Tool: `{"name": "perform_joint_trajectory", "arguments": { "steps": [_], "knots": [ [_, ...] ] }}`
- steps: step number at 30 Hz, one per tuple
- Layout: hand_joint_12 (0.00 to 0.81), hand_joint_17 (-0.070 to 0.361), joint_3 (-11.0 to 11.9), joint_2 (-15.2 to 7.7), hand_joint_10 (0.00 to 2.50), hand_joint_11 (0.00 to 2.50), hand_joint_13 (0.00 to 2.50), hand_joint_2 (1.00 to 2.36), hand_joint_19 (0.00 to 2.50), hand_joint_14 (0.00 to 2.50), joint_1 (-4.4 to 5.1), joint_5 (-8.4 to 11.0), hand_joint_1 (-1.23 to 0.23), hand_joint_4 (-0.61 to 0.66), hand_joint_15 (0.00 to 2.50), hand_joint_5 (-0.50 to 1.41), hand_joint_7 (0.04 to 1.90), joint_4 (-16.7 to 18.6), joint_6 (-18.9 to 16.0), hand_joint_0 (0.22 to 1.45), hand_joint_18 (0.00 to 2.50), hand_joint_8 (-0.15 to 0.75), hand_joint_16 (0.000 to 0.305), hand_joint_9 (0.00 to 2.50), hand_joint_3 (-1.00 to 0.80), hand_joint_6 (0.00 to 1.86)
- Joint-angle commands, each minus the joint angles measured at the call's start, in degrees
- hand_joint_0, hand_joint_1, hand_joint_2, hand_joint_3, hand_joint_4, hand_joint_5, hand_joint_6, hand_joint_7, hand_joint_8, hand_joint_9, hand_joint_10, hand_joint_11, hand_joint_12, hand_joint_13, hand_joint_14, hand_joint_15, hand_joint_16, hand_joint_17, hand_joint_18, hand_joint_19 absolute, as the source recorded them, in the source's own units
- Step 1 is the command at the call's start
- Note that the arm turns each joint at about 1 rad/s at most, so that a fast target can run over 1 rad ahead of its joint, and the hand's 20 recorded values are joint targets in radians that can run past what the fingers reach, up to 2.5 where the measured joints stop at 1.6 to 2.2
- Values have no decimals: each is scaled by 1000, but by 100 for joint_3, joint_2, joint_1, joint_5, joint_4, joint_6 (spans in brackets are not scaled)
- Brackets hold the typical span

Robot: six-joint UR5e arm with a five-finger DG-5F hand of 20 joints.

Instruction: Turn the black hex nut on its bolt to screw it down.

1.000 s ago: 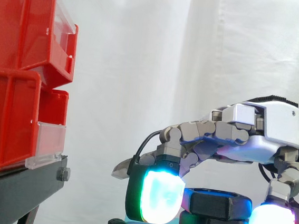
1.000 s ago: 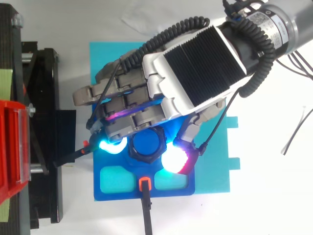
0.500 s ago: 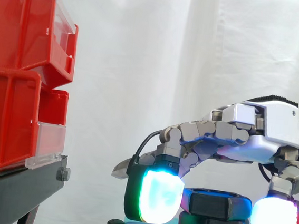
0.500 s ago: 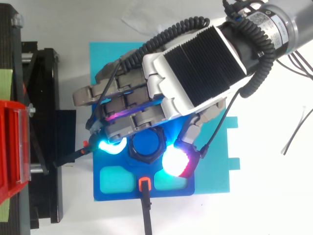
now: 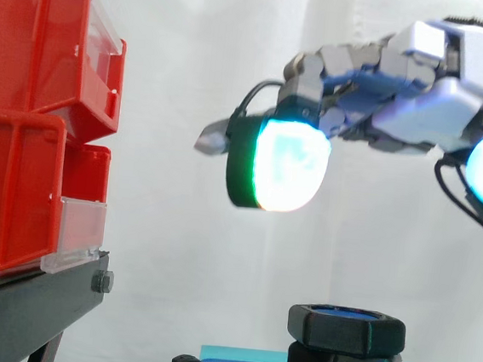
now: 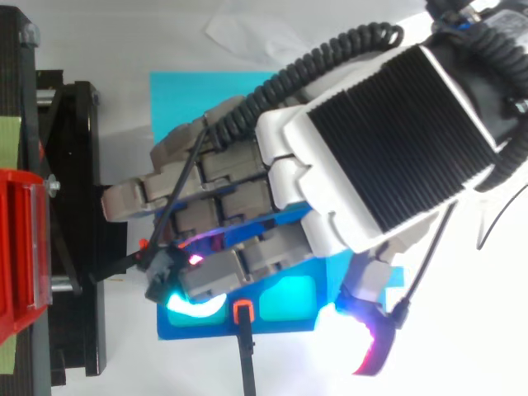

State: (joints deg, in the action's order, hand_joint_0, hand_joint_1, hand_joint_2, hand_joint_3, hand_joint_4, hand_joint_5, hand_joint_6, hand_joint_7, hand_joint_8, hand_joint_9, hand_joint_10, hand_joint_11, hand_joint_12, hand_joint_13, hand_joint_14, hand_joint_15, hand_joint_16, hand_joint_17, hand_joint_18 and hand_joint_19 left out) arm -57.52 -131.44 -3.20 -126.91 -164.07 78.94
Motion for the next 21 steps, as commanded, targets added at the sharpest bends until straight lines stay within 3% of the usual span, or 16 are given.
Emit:
{"name": "perform_joint_trajectory", "arguments": {
  "steps": [1, 4, 6, 10, 14, 15, 17, 19, 21],
  "knots": [
    [437, 177, 65, 198, 9, 290, 376, 1000, 400, 1, 30, 96, -466, 328, 10, -176, 1008, -723, 236, 325, 475, 308, 79, 594, -500, 503],
    [433, 174, 56, 330, 9, 291, 377, 1000, 402, 0, 12, 509, -468, 322, 8, -176, 1007, -1347, 464, 335, 473, 305, 78, 593, -500, 503],
    [432, 174, 47, 400, 10, 291, 379, 1000, 402, 0, -5, 623, -469, 322, 17, -175, 1005, -1637, 561, 337, 474, 305, 77, 594, -500, 503],
    [429, 171, -5, 549, 10, 296, 381, 1000, 403, 0, -32, 676, -472, 321, 19, -174, 1005, -1988, 702, 346, 472, 301, 76, 593, -500, 503],
    [426, 169, -313, 787, 10, 289, 378, 1000, 396, 0, -67, 676, -512, 322, 9, -173, 998, -2023, 772, 351, 470, 300, 75, 595, -500, 503],
    [425, 169, -770, 1112, 11, 285, 378, 1000, 397, 0, -76, 764, -522, 317, 6, -172, 995, -1936, 772, 352, 468, 299, 75, 597, -500, 503],
    [425, 169, -1165, 1375, 9, 285, 378, 1000, 397, 0, -58, 913, -530, 319, 9, -171, 990, -1804, 772, 352, 468, 301, 75, 608, -500, 503],
    [423, 169, -1842, 1789, 9, 286, 379, 1000, 397, 0, -32, 1203, -532, 304, 3, -178, 960, -1426, 745, 354, 467, 298, 75, 610, -500, 503],
    [404, 167, -2194, 2035, 4, 135, 344, 1000, 376, 0, -23, 1318, -534, 188, 0, -225, 766, -1162, 710, 361, 471, 273, 74, 539, -500, 502]
  ]
}}
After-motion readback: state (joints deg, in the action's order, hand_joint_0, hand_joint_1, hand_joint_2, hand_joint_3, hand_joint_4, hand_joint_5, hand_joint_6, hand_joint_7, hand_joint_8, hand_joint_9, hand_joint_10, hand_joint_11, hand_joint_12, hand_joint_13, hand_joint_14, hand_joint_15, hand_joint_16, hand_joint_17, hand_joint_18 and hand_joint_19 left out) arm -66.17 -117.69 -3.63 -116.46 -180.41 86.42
